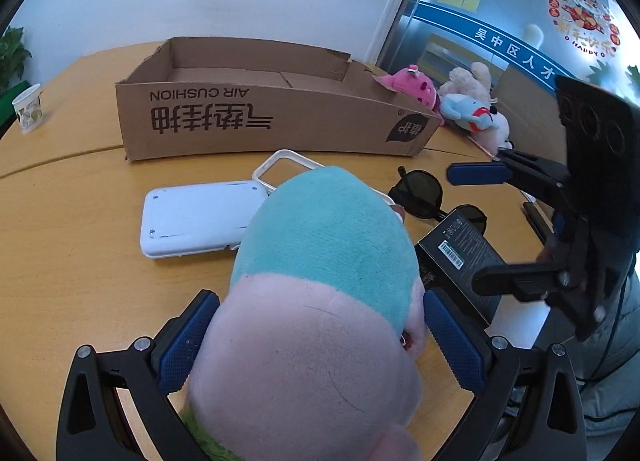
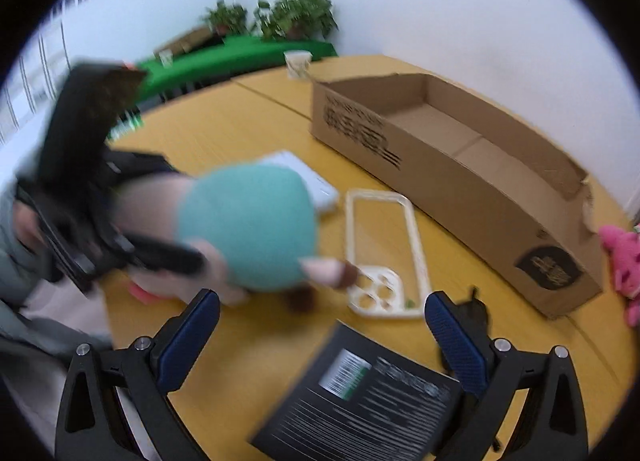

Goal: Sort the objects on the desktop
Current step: 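Lift the plush pig with the left tool and carry it over the cardboard box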

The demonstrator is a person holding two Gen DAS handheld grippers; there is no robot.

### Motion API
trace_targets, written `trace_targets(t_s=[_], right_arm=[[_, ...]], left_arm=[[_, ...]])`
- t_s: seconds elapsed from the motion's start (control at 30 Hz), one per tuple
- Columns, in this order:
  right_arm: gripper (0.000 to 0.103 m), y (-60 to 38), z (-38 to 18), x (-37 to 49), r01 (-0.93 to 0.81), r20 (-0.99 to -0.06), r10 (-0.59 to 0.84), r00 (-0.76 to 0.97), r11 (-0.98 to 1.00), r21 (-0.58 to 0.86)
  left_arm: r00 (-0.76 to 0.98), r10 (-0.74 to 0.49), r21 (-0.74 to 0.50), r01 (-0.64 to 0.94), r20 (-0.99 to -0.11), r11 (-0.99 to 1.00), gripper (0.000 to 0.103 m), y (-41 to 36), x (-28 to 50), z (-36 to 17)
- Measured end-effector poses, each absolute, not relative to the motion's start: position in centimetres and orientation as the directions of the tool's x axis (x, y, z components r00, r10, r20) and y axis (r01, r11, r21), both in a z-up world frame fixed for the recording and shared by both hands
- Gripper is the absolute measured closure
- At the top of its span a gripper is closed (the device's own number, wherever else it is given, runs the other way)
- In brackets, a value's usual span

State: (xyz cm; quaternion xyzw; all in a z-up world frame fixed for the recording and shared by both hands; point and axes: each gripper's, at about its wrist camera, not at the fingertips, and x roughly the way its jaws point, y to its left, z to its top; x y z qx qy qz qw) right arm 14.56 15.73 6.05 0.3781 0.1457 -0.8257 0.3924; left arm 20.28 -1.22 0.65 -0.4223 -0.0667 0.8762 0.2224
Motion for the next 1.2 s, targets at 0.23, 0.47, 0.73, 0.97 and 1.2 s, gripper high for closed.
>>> trace_targets(t_s=[0.23,0.47,0.73,0.97,1.2], right_arm=[[0.001,13.8,4.5,9.7,0.714,-0.715,-0.661,-0.23,-0.614,0.337],[0.0,10.3,2.5,9.9,0.73,-0.733,-0.674,-0.092,-0.546,0.411],[0.004,9.7,2.8,10.5,0.74,-0.769,-0.628,-0.124,-0.574,0.35],[0.01,10.8,5.4,9.9,0.714,-0.715,-0.648,-0.263,-0.629,0.307],[0.01,13.8,13.6,6.9,0.667,-0.582,-0.635,-0.508,-0.718,0.201]], left_arm=[[-0.552,0.457,-0.392,-0.24,-0.697,-0.888,0.001,-6.4,24.7,0.9],[-0.52,0.499,-0.513,-0.131,-0.693,-0.848,0.012,-7.4,25.3,-2.2],[-0.511,0.523,-0.533,-0.141,-0.682,-0.834,0.026,-7.5,23.1,-1.8],[-0.558,0.507,-0.47,-0.222,-0.657,-0.854,0.028,-6.6,20.5,2.5],[-0.666,0.508,-0.331,-0.385,-0.547,-0.861,0.028,-4.9,13.4,10.8]])
